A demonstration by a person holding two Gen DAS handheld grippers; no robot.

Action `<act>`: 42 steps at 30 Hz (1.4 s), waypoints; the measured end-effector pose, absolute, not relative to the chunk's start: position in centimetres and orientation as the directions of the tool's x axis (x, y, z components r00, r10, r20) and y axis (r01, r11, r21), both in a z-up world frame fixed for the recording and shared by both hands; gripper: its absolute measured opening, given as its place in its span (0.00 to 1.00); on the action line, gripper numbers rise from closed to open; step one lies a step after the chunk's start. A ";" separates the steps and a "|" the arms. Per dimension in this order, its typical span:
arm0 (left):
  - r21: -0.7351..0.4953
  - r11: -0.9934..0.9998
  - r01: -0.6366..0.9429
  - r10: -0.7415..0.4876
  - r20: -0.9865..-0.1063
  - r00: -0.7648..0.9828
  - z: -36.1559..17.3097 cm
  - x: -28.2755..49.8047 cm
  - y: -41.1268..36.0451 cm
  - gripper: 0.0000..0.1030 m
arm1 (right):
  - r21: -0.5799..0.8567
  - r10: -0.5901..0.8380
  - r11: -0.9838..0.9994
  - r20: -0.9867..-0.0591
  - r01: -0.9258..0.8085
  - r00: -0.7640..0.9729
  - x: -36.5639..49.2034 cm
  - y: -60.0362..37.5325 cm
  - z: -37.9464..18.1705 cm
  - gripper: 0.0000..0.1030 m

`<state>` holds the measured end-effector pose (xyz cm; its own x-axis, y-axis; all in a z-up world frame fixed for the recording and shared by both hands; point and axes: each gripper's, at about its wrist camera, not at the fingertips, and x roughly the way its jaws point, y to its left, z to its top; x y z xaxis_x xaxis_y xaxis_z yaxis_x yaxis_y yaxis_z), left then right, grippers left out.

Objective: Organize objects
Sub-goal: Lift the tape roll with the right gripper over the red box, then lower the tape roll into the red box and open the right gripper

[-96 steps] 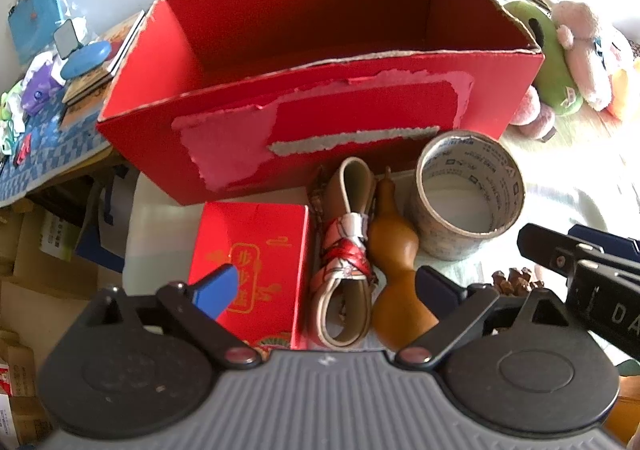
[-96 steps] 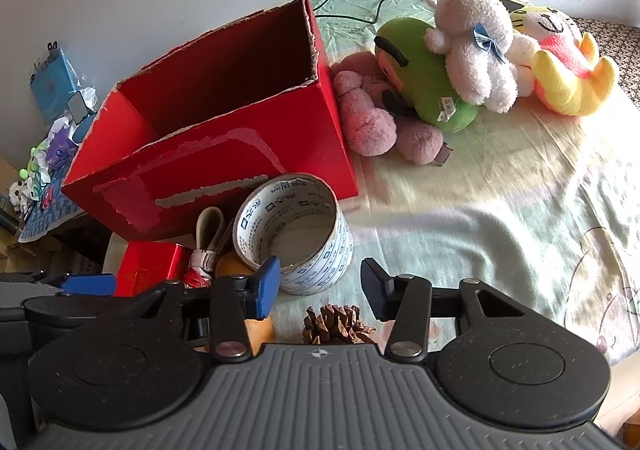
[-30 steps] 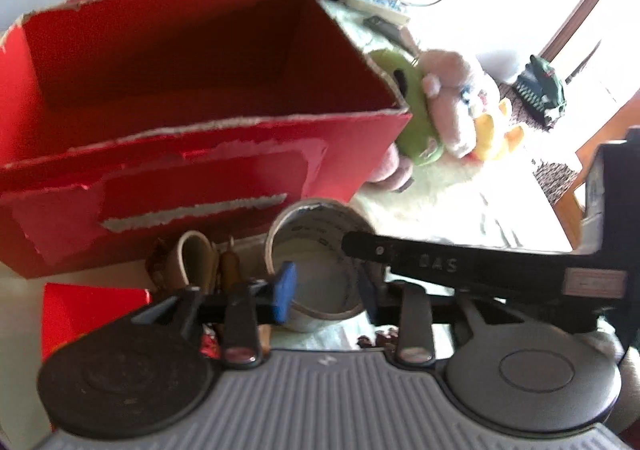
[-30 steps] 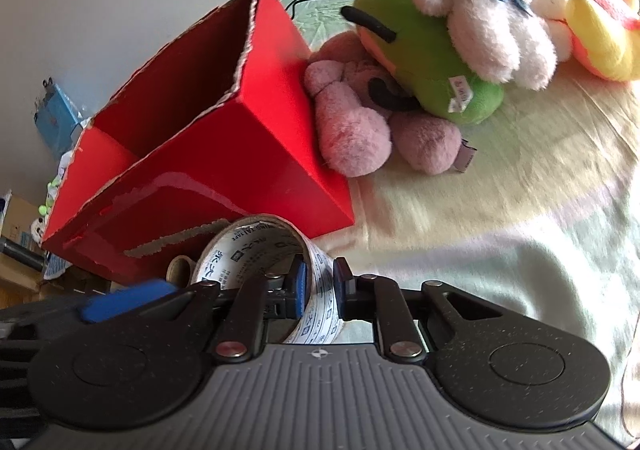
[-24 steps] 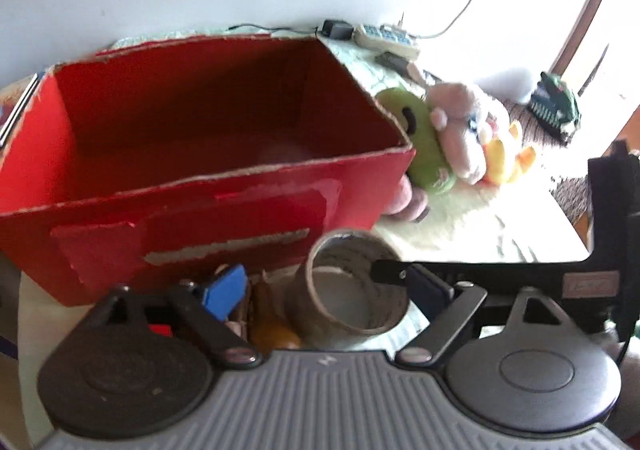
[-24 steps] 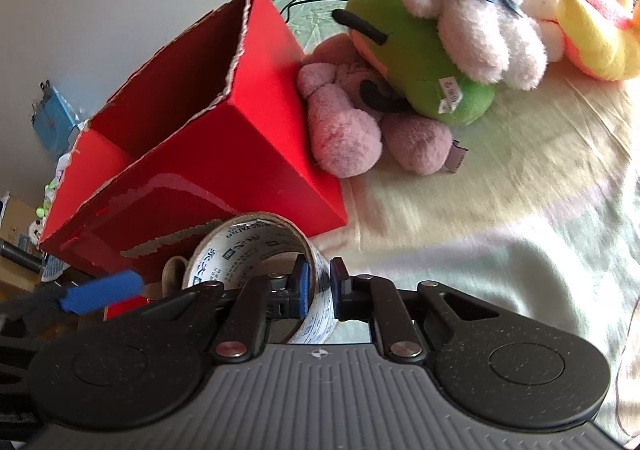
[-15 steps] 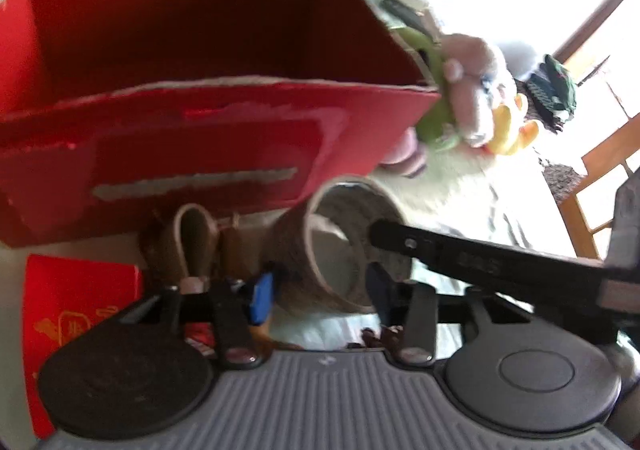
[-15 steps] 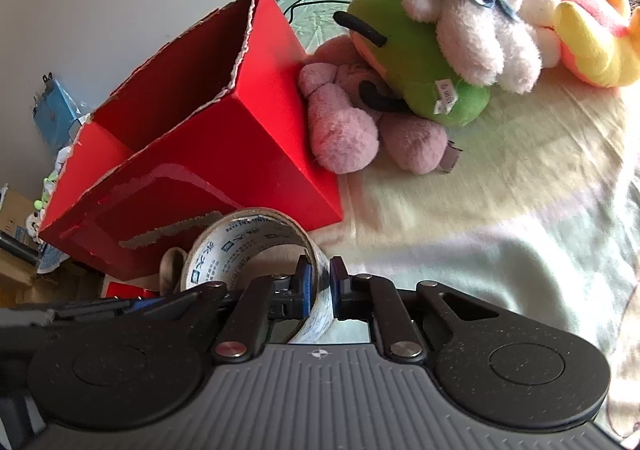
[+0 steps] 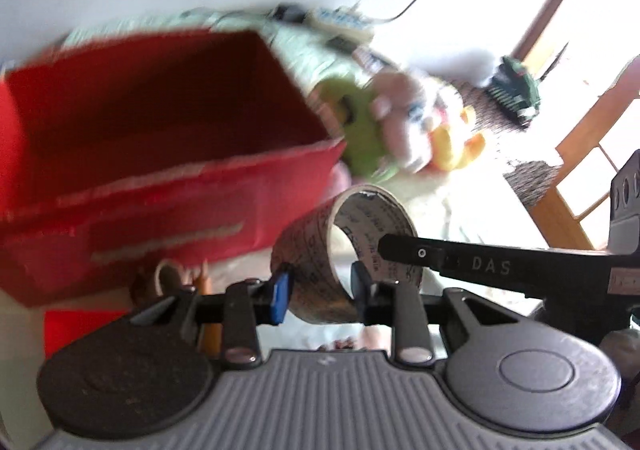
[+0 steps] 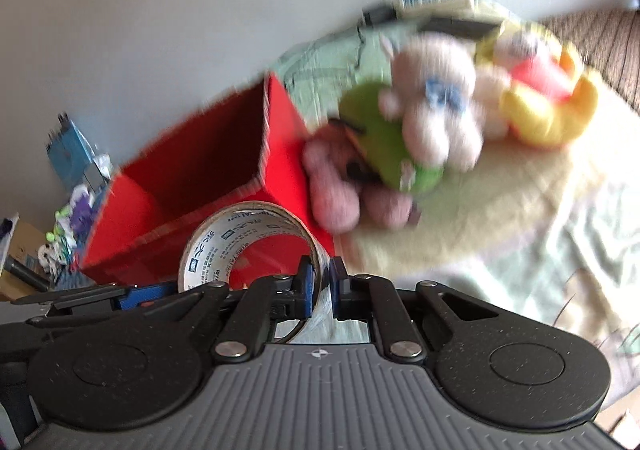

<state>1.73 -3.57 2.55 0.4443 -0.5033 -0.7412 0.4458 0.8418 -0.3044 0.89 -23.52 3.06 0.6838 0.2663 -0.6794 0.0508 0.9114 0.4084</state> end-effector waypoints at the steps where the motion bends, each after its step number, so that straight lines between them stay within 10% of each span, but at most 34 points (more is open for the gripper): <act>1: -0.308 0.833 0.459 -0.518 -0.725 0.453 3.3 1.6 -3.5 0.27 | 0.404 0.258 0.913 -0.664 0.047 0.702 0.9 -23.5 3.9 0.09; 15: -0.311 0.803 0.508 -0.590 -0.530 0.609 11.3 4.1 0.4 0.27 | 0.360 0.295 0.929 -0.572 -0.090 0.765 8.7 -19.7 7.7 0.09; 42: -0.284 0.927 0.245 -0.368 -0.816 0.446 -0.2 18.5 3.4 0.17 | -0.073 0.031 0.988 -0.779 -0.140 0.626 19.2 -10.6 0.2 0.08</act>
